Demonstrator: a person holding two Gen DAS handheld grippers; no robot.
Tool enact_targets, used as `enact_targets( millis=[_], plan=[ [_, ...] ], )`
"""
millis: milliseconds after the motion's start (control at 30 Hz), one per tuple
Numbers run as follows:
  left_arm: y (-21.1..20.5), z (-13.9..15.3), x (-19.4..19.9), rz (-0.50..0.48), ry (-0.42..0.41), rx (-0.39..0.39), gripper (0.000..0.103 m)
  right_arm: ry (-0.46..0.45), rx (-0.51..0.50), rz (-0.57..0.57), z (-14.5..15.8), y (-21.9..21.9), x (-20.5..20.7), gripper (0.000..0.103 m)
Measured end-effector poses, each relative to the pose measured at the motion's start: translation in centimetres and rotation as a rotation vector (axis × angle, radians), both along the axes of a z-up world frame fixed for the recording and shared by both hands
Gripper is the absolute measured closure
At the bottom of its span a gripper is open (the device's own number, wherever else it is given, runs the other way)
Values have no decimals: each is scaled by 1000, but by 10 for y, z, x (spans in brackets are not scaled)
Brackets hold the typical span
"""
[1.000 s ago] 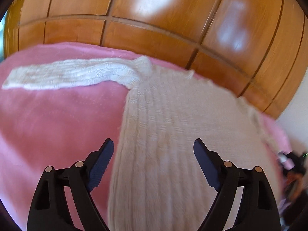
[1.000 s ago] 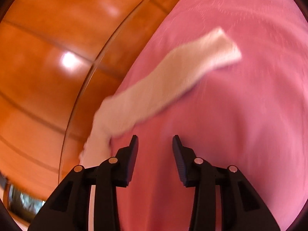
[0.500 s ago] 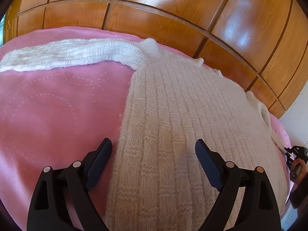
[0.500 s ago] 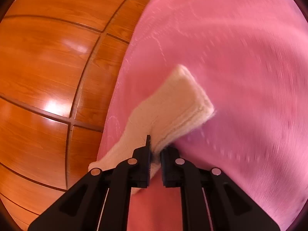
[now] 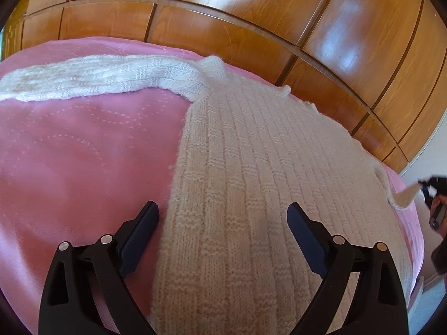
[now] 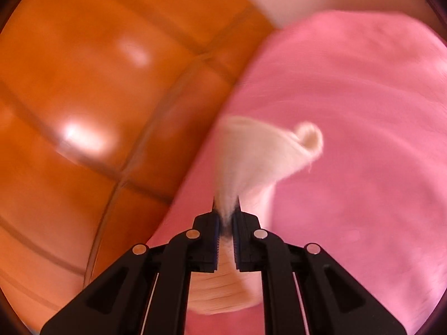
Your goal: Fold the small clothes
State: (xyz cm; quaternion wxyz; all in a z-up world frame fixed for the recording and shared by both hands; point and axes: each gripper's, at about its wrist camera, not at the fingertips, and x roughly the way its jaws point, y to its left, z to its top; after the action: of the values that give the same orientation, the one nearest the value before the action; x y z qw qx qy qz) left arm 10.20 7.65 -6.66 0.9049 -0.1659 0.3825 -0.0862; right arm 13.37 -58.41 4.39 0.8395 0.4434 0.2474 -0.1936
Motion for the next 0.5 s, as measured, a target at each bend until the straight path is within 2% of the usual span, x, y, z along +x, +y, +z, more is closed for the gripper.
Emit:
enact_targets(
  millis=[133, 267, 433, 500],
  plan=[
    [2, 0, -1, -1, -4, -13, 11, -40, -70, 192, 24, 80, 46, 96],
    [3, 0, -2, -3, -10, -29, 11, -48, -153, 365, 30, 157, 77, 96],
    [4, 0, -3, -7, -13, -38, 10, 3, -273, 610, 6, 255, 105, 96],
    [4, 0, -3, -7, -13, -40, 10, 71, -348, 693, -14, 288, 111, 95]
  ],
)
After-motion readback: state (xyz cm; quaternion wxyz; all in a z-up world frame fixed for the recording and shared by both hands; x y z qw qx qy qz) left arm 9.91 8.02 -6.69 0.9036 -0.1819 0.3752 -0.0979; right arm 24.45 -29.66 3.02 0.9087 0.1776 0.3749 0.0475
